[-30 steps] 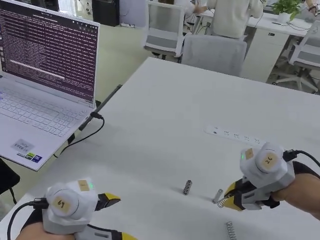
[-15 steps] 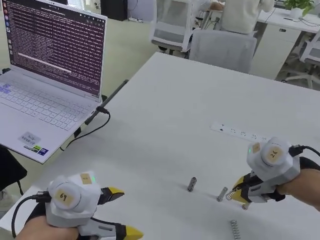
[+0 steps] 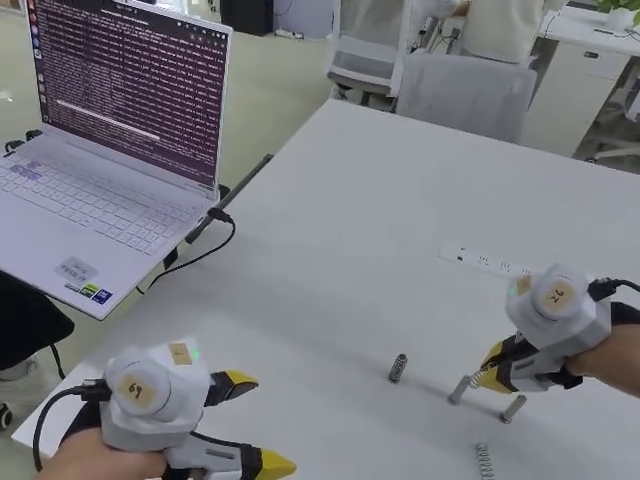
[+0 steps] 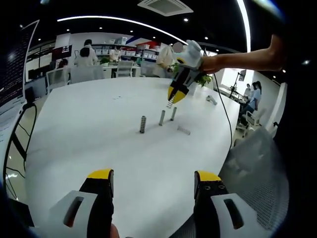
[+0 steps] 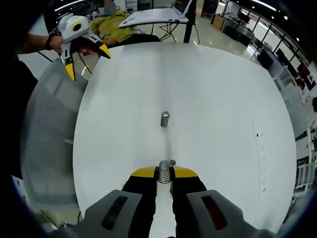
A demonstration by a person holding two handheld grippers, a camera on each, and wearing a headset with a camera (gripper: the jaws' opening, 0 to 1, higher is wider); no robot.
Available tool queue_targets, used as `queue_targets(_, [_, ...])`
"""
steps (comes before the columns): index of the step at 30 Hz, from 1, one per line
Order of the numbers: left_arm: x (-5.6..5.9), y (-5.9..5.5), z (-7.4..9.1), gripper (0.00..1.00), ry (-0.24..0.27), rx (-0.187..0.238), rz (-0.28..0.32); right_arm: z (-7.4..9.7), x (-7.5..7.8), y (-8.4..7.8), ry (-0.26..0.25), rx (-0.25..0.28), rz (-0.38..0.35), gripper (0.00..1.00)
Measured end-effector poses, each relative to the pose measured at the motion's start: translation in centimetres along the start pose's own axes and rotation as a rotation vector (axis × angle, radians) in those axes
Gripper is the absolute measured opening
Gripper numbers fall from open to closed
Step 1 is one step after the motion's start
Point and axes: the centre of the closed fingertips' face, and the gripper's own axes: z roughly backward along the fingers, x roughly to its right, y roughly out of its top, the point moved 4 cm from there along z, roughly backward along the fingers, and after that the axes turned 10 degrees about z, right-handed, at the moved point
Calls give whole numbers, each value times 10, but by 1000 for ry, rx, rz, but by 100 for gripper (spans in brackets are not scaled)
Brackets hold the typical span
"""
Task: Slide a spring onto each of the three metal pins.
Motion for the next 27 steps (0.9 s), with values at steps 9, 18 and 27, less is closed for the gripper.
queue_targets(9, [0,2,0,61,3,7,7,-7,8,-1,4,-23,19,8])
queue_targets(18, [-4,2,3,61,13,9,15,-15,11,-5,18,-48,37,8])
queue_targets(27, [-6,0,4,61,19,10,26,-23,10,-9,22,-67,41,8])
